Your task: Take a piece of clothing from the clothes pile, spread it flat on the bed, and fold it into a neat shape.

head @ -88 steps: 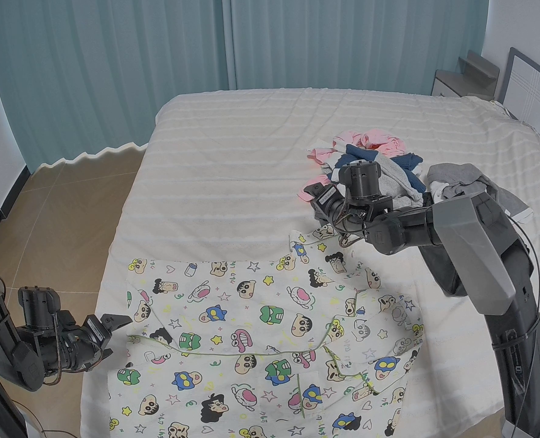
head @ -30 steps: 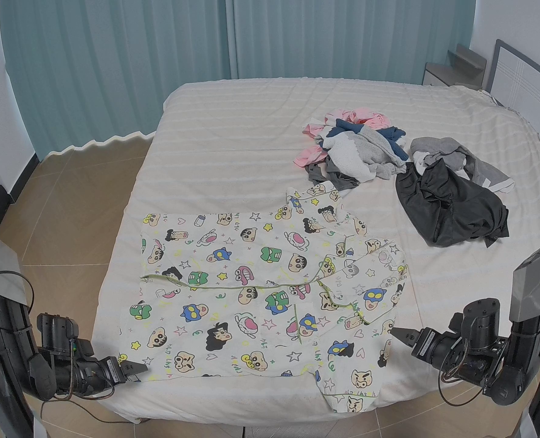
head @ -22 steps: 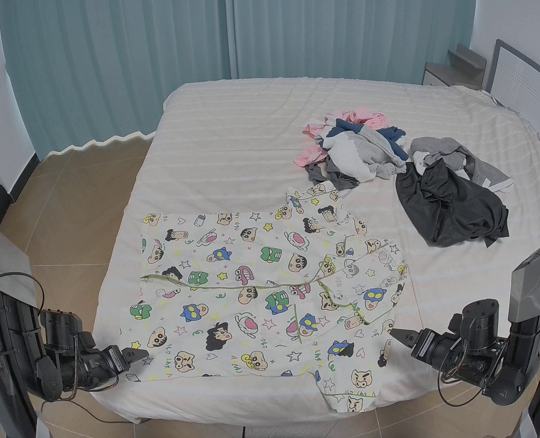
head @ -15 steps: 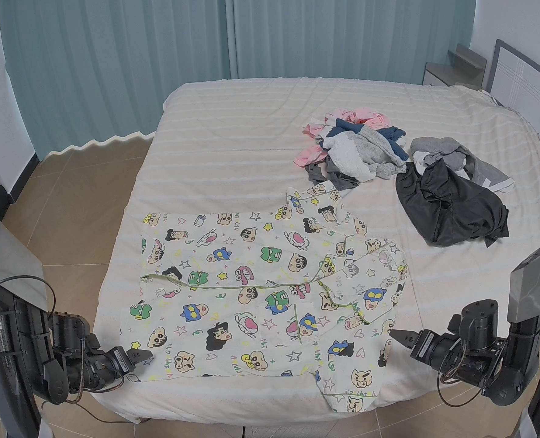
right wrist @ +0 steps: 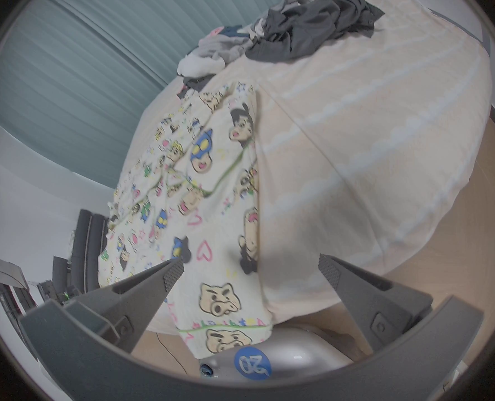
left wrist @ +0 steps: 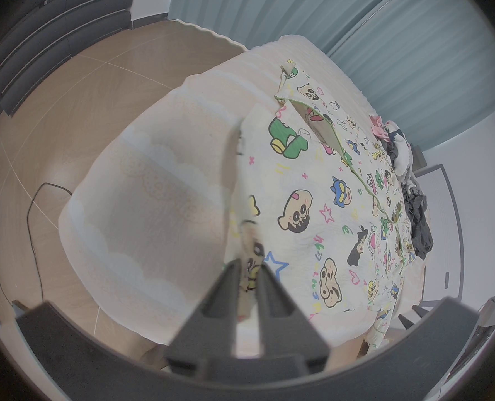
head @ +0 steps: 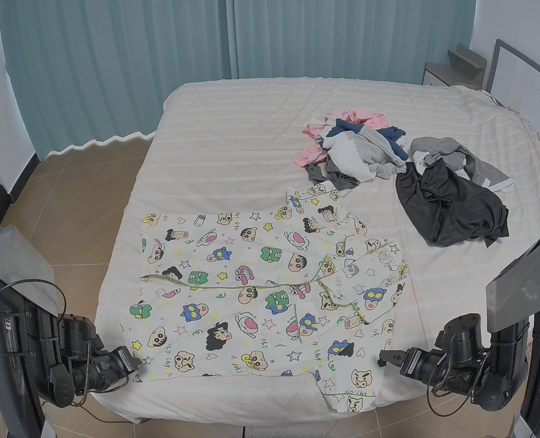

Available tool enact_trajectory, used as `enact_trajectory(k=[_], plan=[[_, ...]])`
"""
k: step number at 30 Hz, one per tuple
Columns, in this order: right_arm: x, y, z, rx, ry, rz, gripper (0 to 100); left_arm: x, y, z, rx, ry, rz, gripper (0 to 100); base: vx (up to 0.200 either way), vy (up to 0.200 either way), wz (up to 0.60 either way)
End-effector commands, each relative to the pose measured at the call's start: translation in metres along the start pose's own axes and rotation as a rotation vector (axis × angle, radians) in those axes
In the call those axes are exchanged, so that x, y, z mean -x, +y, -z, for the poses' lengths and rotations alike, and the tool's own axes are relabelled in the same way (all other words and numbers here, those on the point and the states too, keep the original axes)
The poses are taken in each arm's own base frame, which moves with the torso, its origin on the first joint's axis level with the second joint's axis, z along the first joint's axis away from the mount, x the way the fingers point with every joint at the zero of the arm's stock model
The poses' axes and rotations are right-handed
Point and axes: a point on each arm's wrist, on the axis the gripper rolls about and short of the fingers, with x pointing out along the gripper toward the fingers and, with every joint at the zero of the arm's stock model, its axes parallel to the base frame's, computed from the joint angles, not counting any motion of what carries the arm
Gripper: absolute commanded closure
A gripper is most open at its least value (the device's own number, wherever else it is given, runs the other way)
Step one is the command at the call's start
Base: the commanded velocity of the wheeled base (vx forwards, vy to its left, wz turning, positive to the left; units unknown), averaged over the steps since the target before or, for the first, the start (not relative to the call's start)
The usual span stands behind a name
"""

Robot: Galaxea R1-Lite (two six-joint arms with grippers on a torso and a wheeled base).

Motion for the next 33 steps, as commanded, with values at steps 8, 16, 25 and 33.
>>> enact_trajectory(k=[8, 16, 25, 33], plan=[[-0.026, -0.008, 0.024, 0.030, 0.121, 0.036, 0, 0.007, 0.001, 0.000, 0.081, -0.016, 0.001, 100, 0.000, 0.000, 0.00], [-0.030, 0.001, 0.037, 0.076, 0.194, -0.025, 0, 0.008, 0.004, -0.004, 0.126, -0.029, 0.012, 100, 0.000, 0.000, 0.00], [-0.030, 0.010, 0.049, 0.135, 0.225, -0.060, 0, 0.008, 0.004, -0.004, 0.123, -0.030, 0.011, 100, 0.000, 0.000, 0.00], [-0.044, 0.013, 0.049, 0.199, 0.208, -0.083, 0, 0.008, 0.004, -0.004, 0.118, -0.028, 0.011, 100, 0.000, 0.000, 0.00]])
